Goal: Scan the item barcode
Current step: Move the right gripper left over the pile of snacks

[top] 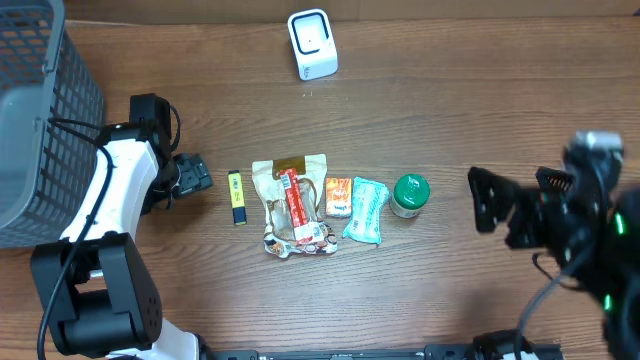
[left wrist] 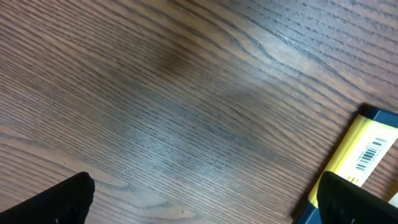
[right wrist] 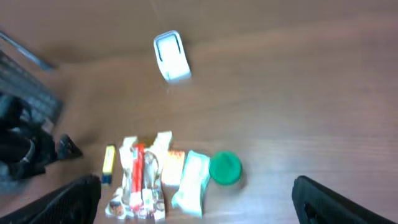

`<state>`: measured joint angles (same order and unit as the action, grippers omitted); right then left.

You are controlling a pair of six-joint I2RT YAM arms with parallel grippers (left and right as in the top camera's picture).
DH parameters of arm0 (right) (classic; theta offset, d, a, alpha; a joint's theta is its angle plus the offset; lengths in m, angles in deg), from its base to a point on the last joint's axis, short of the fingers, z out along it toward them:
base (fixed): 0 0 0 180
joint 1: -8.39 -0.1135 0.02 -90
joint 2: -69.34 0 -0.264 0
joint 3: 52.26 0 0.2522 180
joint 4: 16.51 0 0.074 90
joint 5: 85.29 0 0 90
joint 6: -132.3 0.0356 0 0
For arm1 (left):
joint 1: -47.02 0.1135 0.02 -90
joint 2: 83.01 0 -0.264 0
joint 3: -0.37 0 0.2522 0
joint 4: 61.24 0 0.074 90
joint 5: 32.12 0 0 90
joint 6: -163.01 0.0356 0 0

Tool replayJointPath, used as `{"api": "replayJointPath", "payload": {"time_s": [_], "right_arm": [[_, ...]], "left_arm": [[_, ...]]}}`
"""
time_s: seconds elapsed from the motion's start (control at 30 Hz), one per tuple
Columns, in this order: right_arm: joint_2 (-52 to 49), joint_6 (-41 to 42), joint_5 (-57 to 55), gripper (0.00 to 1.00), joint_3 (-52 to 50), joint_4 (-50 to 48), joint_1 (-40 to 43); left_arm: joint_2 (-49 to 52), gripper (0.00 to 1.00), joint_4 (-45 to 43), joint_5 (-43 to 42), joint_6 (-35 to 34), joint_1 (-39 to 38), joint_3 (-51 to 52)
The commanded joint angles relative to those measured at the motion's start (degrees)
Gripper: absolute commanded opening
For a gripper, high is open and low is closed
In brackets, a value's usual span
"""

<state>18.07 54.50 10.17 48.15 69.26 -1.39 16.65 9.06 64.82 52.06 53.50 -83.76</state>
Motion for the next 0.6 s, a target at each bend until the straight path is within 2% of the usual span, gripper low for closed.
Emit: {"api": "replayJointPath", "payload": {"time_s": [0.0,0.17,0.2,0.23,0.27,0.37,0.4,0.57], "right_arm": [[-11.91,-0.17,0.09,1.00,9.11,5.77,0.15],[-21.55,-0.46,10.67,1.00,9.75,6.12,0.15],[-25.09,0.11,12.81,0.79,9.75,6.73,0.15],[-26.67,0.02,14.93,0.70,9.73,7.34,0.04],[-28.28,-0.02,17.07,0.62,9.68,7.96,-0.33],[-31.74,-0.26,18.88,0.48,8.85,8.26,-2.95],[-32.87,-0.26,18.86,0.45,8.35,8.24,-4.42],[-37.88,-0.20,18.84,0.47,5.55,7.52,-12.79]], "left_arm": [[0.31,1.00,-0.04,0.55,0.63,-0.13,0.20],[0.31,1.00,-0.04,0.55,0.63,-0.13,0.20],[0.31,1.00,-0.04,0.55,0.63,-0.13,0.20],[0.31,1.00,-0.04,0.55,0.63,-0.13,0.20],[0.31,1.00,-0.04,0.52,0.63,-0.13,0.20],[0.31,1.00,-0.04,0.55,0.63,-0.13,0.20],[0.31,1.00,-0.04,0.55,0.63,-0.13,0.20],[0.31,1.00,-0.04,0.55,0.63,-0.13,0.20]]}}
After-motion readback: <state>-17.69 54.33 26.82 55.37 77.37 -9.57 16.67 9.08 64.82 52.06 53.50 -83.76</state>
